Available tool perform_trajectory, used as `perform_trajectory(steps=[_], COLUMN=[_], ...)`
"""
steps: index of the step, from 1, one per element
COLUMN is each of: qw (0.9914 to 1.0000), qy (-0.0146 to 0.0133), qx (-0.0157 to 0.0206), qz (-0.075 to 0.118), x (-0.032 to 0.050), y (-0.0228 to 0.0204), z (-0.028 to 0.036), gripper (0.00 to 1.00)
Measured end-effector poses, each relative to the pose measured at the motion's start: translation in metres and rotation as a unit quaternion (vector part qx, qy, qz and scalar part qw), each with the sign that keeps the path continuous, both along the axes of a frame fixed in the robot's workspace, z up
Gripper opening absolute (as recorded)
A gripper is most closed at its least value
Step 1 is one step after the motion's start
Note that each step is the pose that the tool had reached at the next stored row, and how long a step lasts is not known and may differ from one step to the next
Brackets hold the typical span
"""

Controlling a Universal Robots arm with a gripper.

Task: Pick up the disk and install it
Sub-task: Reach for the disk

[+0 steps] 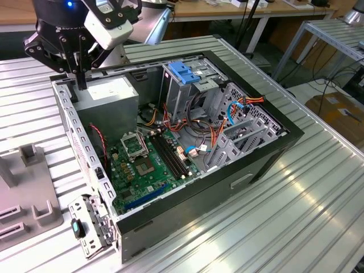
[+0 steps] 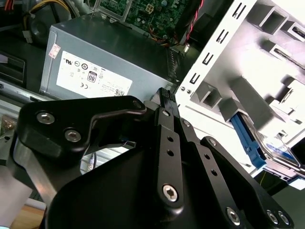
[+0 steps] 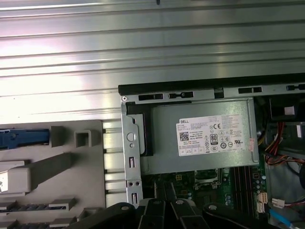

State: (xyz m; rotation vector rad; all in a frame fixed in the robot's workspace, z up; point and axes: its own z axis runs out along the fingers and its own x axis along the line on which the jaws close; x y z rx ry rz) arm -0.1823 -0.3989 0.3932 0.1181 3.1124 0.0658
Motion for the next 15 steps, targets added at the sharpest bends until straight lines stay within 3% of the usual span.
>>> perform_trajectory(steps=[15], qw=[1.0], qy=[0.0001], qx=[0.0], qz=[0.0], x=[-0.0237], y=[0.0], z=[0.0], gripper=[0.11])
